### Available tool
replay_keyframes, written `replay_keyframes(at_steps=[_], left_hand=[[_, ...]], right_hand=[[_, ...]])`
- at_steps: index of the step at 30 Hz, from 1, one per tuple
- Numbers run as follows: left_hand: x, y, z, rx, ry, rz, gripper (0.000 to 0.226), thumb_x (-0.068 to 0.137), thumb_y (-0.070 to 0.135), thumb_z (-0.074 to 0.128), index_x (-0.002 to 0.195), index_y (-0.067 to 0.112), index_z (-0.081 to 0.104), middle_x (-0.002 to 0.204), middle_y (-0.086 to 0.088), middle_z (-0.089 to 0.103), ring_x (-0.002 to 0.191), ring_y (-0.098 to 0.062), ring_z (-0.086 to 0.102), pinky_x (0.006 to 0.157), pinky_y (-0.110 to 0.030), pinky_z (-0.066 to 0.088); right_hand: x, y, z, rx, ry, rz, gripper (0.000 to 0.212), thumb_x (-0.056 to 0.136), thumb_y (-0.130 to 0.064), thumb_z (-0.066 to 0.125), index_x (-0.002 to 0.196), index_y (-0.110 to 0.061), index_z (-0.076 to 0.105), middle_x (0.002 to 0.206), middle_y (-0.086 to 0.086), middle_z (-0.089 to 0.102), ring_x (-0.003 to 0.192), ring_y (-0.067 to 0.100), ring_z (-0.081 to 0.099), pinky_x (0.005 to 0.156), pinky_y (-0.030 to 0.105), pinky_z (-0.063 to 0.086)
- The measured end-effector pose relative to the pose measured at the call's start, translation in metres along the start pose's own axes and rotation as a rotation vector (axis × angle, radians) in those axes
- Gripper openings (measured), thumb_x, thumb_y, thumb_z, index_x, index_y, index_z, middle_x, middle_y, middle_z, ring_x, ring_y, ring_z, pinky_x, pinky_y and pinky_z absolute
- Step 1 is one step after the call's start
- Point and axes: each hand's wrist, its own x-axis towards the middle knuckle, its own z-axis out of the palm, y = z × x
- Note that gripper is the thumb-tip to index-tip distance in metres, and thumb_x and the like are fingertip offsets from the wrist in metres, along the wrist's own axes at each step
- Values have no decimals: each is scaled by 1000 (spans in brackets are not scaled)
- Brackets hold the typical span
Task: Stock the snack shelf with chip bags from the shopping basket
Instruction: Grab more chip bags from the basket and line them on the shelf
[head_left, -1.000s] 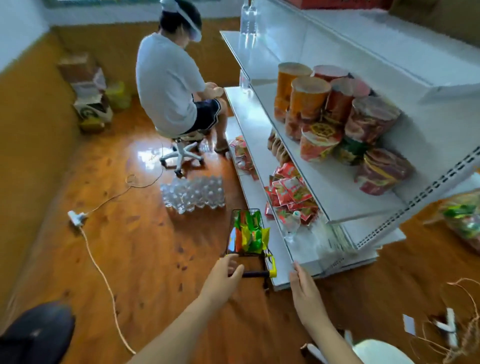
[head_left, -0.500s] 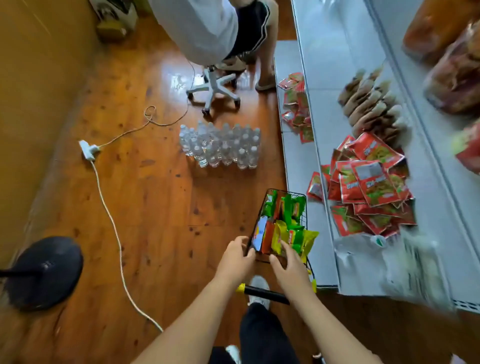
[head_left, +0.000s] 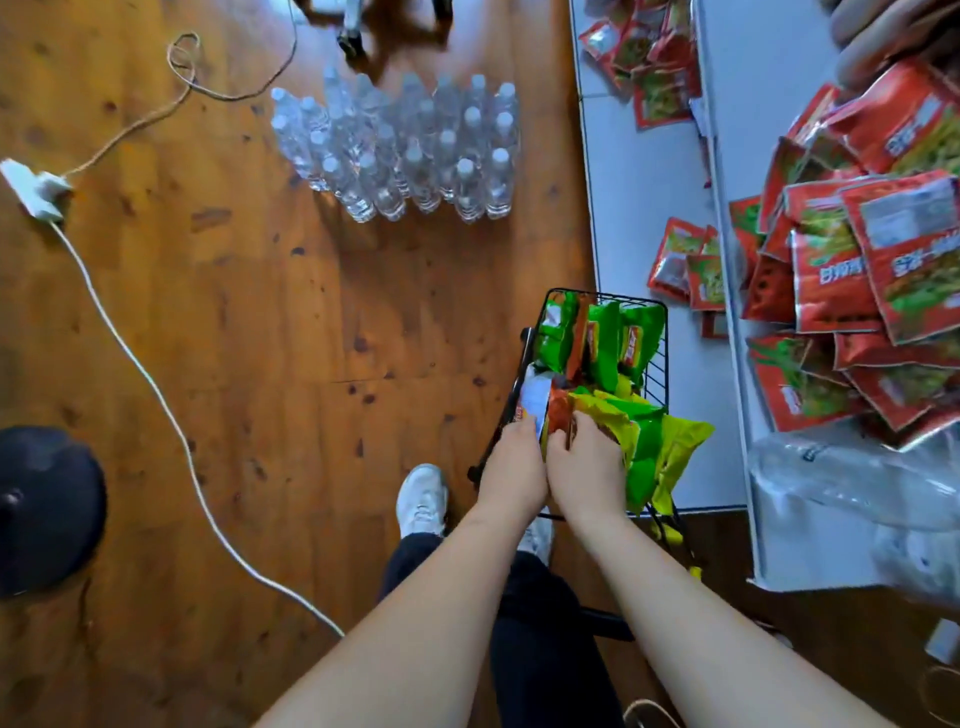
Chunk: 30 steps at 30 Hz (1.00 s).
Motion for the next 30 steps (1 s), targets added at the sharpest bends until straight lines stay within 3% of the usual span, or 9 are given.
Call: replay_keyframes(at_steps=[3,5,8,11,14,19,25,28,30], left_hand=[[17,3,10,37,-26,-83,61,101,22,40,154,5,13,143,-18,45,126,-35,51,98,-44,45],[25,4,11,104,8,-122,55,100,18,40,150,3,23,133,-19,56,118,-36,57,91,-44,48],[28,7,2,136,95,-141,22,98,15,43,114,3,55,111,-17,65,103,-37,62,75,-40,46],[26,11,-10,134,131,-146,15,92,14,50,78,11,50,82,-8,58,85,-34,60,62,-33,36],[20,13,-17,109,184,-156,17,89,16,52,74,11,58,70,-2,56,71,-28,57,55,-32,39],[20,10,-11,53,166,-121,15,91,13,49,95,9,62,88,-6,65,82,-29,61,64,-35,45],[33,21,3,218,189,-101,10,96,13,47,90,11,54,92,-9,65,84,-30,64,59,-33,40],[33,25,-1,228,215,-126,21,96,13,47,75,15,47,74,-1,54,77,-26,61,59,-32,39],[29,25,-4,224,207,-134,30,96,17,48,67,18,41,65,5,41,70,-23,52,58,-31,37]], right_hand=[[16,2,7,48,-83,48,33,97,-23,44,127,-10,53,122,16,63,111,33,58,83,35,44],[23,1,8,59,-136,69,43,99,-26,41,139,-11,43,133,14,57,121,32,53,93,35,43],[28,1,7,63,-235,106,53,100,-32,37,149,-14,30,146,11,47,131,30,45,102,35,38],[29,1,7,96,-291,137,57,99,-37,37,151,-16,26,151,8,41,136,28,41,108,35,34],[27,-2,4,143,-312,168,57,98,-40,39,150,-19,29,149,5,44,133,28,43,108,37,37],[24,-5,3,182,-292,202,54,94,-38,40,145,-21,36,139,8,53,123,30,52,102,40,44],[37,-4,-5,256,-358,232,59,101,-39,35,154,-20,17,157,4,29,141,26,33,109,34,31],[35,-10,-8,154,-402,224,53,101,-39,34,149,-16,30,148,10,43,131,29,44,98,34,39],[25,-15,-12,42,-335,118,42,99,-36,35,130,-11,47,127,14,59,114,31,56,82,33,43]])
